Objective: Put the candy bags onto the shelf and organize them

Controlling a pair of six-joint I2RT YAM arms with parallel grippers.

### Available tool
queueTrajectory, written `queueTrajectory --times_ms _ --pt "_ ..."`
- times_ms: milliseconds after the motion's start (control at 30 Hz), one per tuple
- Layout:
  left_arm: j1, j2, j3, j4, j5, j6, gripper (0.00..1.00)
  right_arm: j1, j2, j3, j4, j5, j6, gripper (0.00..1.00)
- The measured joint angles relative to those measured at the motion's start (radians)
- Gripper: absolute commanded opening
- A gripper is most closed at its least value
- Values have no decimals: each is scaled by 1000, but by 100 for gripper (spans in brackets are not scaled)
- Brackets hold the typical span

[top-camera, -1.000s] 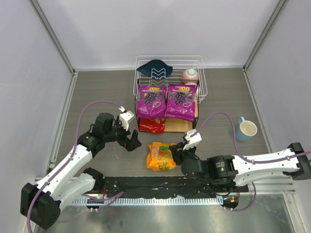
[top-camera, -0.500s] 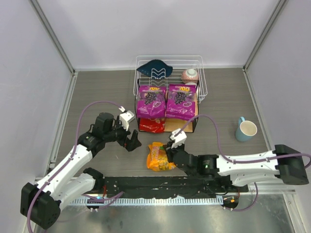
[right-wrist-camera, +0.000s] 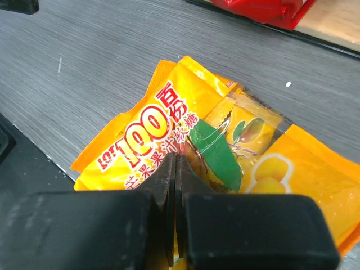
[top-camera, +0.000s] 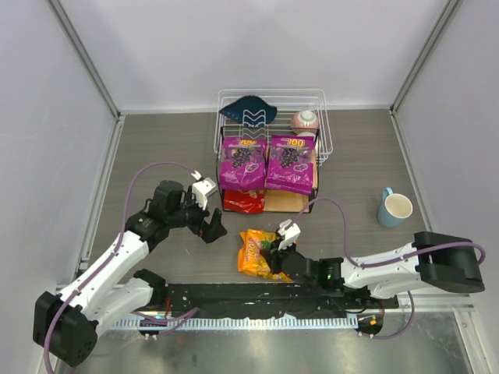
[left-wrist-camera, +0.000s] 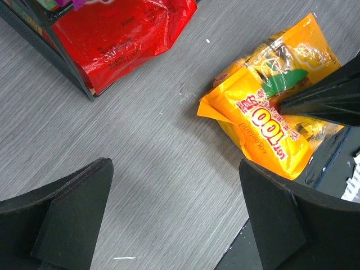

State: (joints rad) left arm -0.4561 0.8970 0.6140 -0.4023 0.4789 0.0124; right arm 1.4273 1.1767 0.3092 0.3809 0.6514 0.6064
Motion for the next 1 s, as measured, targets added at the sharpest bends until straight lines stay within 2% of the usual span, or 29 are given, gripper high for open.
queueTrajectory --times_ms 200,333,400,433,467,533,600,700,767,900,967,1000 --pt "0 2 0 0 0 0 100 81 53 -64 165 82 59 1" --pt "0 2 0 0 0 0 100 94 80 -60 195 107 68 4" --pt "0 2 0 0 0 0 100 97 68 -40 153 111 59 10" --pt "0 2 0 0 0 0 100 99 54 -25 120 110 48 19" --pt "0 2 0 0 0 0 100 101 32 -4 73 111 24 22" --pt "0 2 0 0 0 0 100 102 -21 31 4 110 -21 40" --pt "0 2 0 0 0 0 100 87 -99 76 -70 85 -84 49" --pt "0 2 0 0 0 0 100 15 -213 116 -144 -14 -157 56" --pt "0 2 0 0 0 0 100 -37 -279 117 -189 -61 -183 58" --pt "0 2 0 0 0 0 100 -82 -344 82 -267 -56 -187 59" --pt "0 2 0 0 0 0 100 -95 -359 59 -310 -19 -175 54" --pt "0 2 0 0 0 0 100 -102 -360 51 -330 0 -164 46"
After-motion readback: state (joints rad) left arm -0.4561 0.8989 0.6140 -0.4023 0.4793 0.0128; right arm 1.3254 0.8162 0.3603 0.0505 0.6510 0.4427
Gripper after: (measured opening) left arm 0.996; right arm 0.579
